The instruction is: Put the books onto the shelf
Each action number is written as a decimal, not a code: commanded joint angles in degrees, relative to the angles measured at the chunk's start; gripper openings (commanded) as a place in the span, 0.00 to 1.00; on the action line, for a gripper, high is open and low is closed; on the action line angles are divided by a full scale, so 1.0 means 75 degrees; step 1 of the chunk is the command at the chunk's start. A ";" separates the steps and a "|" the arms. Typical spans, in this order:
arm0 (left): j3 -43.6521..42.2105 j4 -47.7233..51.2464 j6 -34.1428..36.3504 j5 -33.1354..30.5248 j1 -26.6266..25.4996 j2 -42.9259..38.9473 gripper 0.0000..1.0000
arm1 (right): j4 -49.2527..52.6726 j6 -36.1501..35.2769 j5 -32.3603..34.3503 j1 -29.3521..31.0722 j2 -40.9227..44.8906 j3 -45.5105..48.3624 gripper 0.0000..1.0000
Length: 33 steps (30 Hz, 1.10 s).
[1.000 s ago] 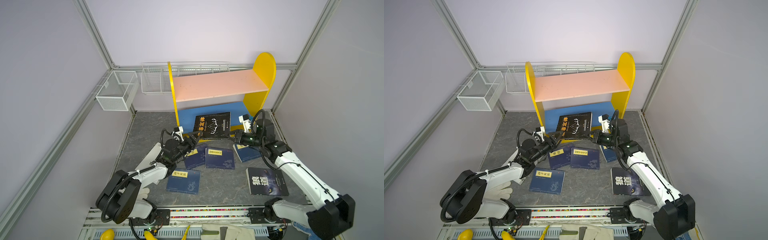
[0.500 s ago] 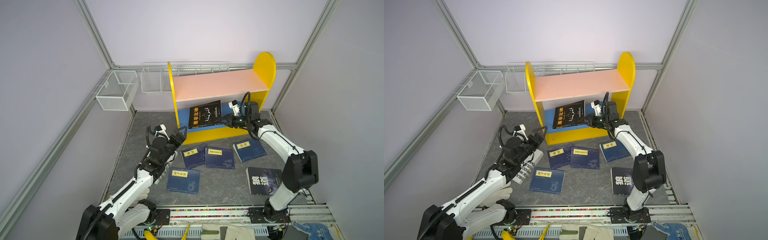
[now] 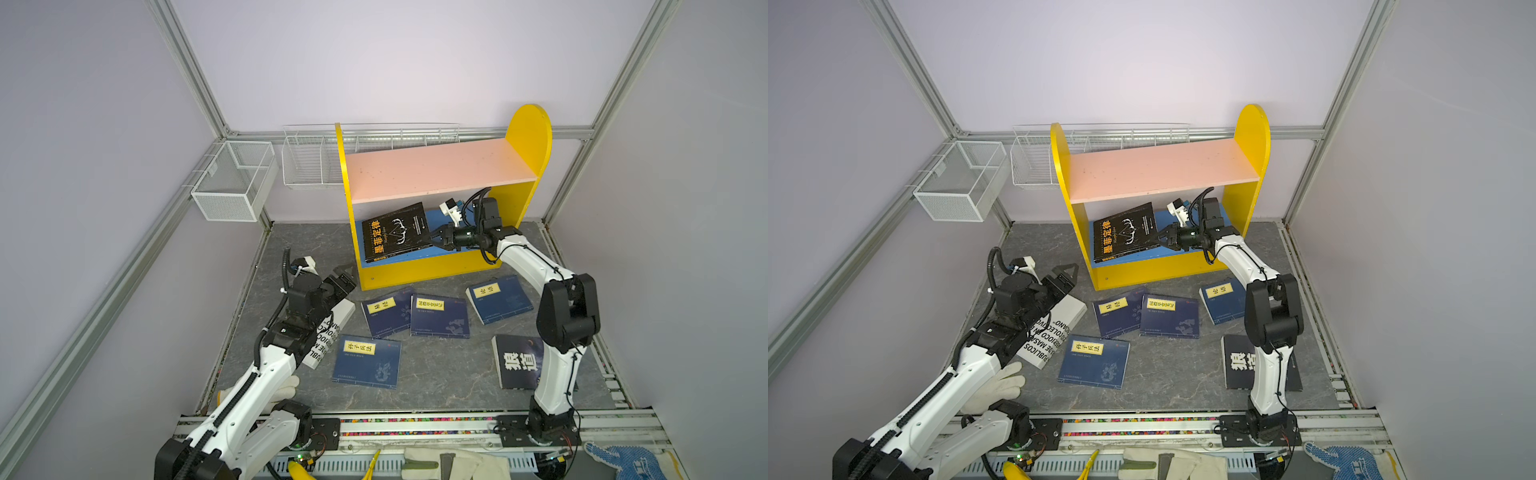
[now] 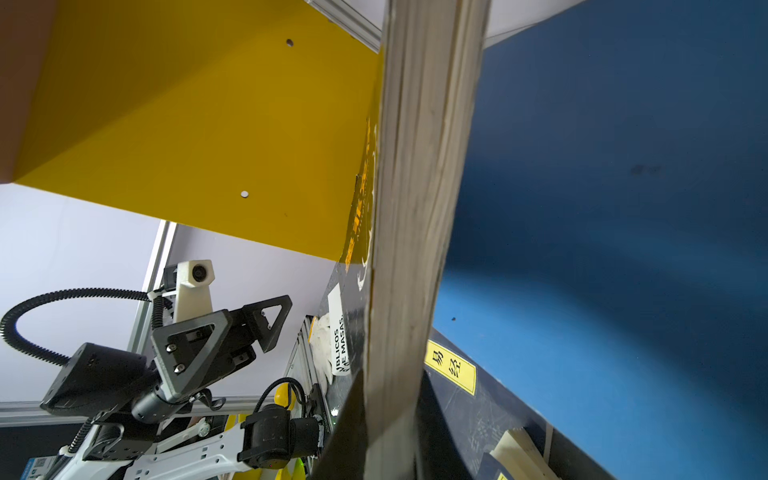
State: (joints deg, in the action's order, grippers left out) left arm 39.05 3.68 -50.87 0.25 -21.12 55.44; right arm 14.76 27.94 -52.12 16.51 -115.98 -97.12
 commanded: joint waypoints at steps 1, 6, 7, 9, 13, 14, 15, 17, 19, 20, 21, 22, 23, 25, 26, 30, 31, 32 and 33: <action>0.0340 0.0200 0.0281 -0.0053 0.0050 0.0148 0.92 | 0.0030 -0.0449 -0.0386 0.0069 -0.0285 -0.0594 0.13; 0.0541 0.0256 0.0454 -0.0112 0.0056 0.0431 0.92 | 0.0222 -0.0525 -0.0314 0.0193 -0.0621 -0.0870 0.15; 0.0590 0.0258 0.0483 -0.0115 0.0062 0.0495 0.92 | 0.0279 -0.0584 -0.0303 0.0229 -0.0687 -0.0938 0.15; 0.0651 0.0253 0.0533 -0.0096 0.0063 0.0598 0.92 | 0.0441 -0.0661 -0.0172 0.0268 -0.0782 -0.1057 0.15; 0.0722 0.0257 0.0589 -0.0111 0.0073 0.0737 0.92 | 0.0940 -0.0855 -0.0133 0.0271 -0.0992 -0.1396 0.15; 0.0740 0.0259 0.0595 -0.0129 0.0066 0.0767 0.92 | 0.1014 -0.0898 -0.0150 0.0274 -0.1019 -0.1432 0.15; 0.0738 0.0251 0.0617 -0.0144 0.0082 0.0796 0.92 | 0.1031 -0.0929 -0.0229 0.0282 -0.1031 -0.1435 0.15; 0.0755 0.0223 0.0618 -0.0141 0.0089 0.0845 0.92 | 0.1077 -0.0959 -0.0321 0.0271 -0.1056 -0.1438 0.16; 0.0758 0.0143 0.0635 -0.0070 0.0096 0.0898 0.92 | 0.1222 -0.1021 -0.0327 0.0271 -0.1093 -0.1501 0.25; 0.0776 0.0099 0.0648 -0.0033 0.0089 0.0944 0.92 | 0.1311 -0.1042 -0.0264 0.0271 -0.1121 -0.1529 0.29; 0.0790 0.0053 0.0666 0.0009 0.0098 0.0979 0.92 | 0.1356 -0.1048 -0.0196 0.0250 -0.1129 -0.1535 0.34; 0.0825 0.0036 0.0683 0.0036 0.0096 0.1017 0.92 | 0.1370 -0.1040 -0.0101 0.0258 -0.1123 -0.1533 0.40; 0.0867 0.0035 0.0717 0.0057 0.0090 0.1072 0.92 | 0.1392 -0.1044 0.0008 0.0247 -0.1104 -0.1546 0.44; 0.1004 0.0079 0.0830 0.0078 0.0091 0.1177 0.92 | 0.1521 -0.1087 0.0322 0.0236 -0.1045 -0.1590 0.51; 0.1083 0.0132 0.0895 0.0083 0.0092 0.1242 0.92 | 0.1570 -0.1093 0.0523 0.0221 -0.0992 -0.1587 0.56; 0.1392 0.0235 0.1126 0.0095 0.0093 0.1486 0.92 | 0.1578 -0.1072 0.1349 0.0183 -0.0696 -0.1464 0.63; 0.1459 0.0235 0.1163 0.0101 0.0091 0.1531 0.92 | 0.1585 -0.1060 0.1539 0.0188 -0.0636 -0.1449 0.63; 0.1533 0.0256 0.1220 0.0118 0.0093 0.1594 0.92 | 0.1652 -0.1084 0.1772 0.0196 -0.0572 -0.1473 0.64; 0.1623 0.0268 0.1257 0.0125 0.0095 0.1665 0.92 | 0.1686 -0.1103 0.1988 0.0211 -0.0502 -0.1472 0.64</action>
State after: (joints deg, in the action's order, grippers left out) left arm 48.73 5.04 -43.79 0.54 -20.62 66.83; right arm 26.46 21.17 -42.76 17.82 -122.89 -107.48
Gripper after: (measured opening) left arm 0.922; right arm 0.639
